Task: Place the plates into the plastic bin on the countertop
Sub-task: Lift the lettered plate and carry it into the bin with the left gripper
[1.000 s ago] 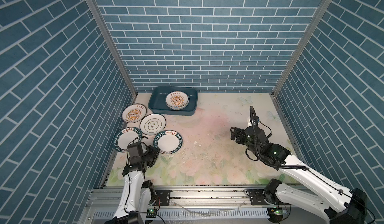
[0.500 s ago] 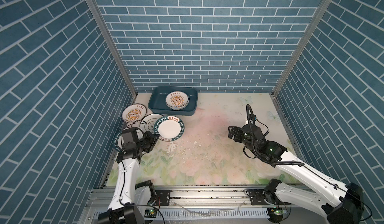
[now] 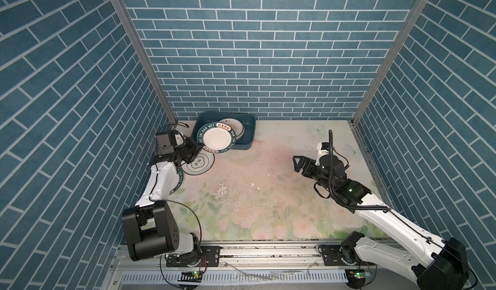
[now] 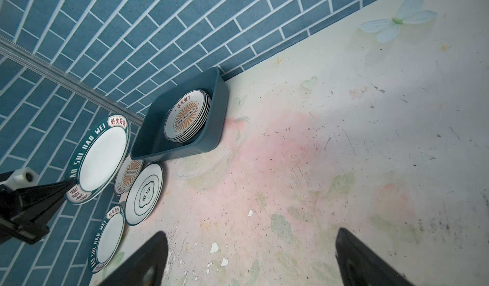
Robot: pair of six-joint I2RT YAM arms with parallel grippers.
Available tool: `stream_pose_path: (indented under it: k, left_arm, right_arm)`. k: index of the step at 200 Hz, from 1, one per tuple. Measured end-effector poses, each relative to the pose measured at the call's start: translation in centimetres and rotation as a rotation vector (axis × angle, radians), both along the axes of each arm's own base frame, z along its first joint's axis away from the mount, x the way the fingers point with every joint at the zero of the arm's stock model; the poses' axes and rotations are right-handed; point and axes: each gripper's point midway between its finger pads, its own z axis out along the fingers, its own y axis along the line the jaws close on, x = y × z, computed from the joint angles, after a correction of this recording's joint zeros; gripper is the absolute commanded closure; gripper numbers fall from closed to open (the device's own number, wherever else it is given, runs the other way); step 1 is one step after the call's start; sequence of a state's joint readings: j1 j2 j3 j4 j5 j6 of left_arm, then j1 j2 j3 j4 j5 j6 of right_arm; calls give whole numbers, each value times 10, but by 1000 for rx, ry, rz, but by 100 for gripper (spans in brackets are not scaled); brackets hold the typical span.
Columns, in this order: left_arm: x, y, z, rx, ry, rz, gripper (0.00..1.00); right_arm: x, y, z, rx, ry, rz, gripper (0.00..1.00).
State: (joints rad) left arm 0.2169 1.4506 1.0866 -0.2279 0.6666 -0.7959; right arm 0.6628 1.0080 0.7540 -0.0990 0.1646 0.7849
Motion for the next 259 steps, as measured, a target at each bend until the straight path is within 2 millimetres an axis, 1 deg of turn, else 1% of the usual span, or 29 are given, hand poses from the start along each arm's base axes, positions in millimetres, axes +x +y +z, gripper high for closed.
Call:
stream_pose_path:
  k: [28,56,92,125,145,177,209,219,241,259]
  left_arm:
    - [28,-2,0,25,-5,-25,100]
    - [53,-2,-6,39,3,-44,100]
    - [86,-7,-25,54,32,-77,100]
    - [111,-12,-42,66,52,-87,100]
    - [125,-15,-51,70,60,-90,100]
    - [152,-15,-60,85,56,-85,100]
    - [174,-16,-69,96,58,-84,100]
    - [179,-17,-74,97,62,-86,100]
    - [187,-22,-84,97,75,-91,100]
    - [188,-24,-95,99,98,-92,100]
  right_arm:
    - [0,-1,6,23,-12,9,2]
    - [-1,-2,11,36,-22,13,2]
    - [-3,-4,17,50,-32,18,2]
    - [-6,-6,23,61,-48,26,2]
    - [-7,-8,20,58,-45,22,2]
    - [-6,-10,17,56,-42,16,2]
    - [-5,-9,13,58,-38,19,1]
    - [-4,-9,11,58,-35,19,2]
    - [-1,-8,8,55,-28,16,2]
    - [1,-10,7,52,-25,9,2]
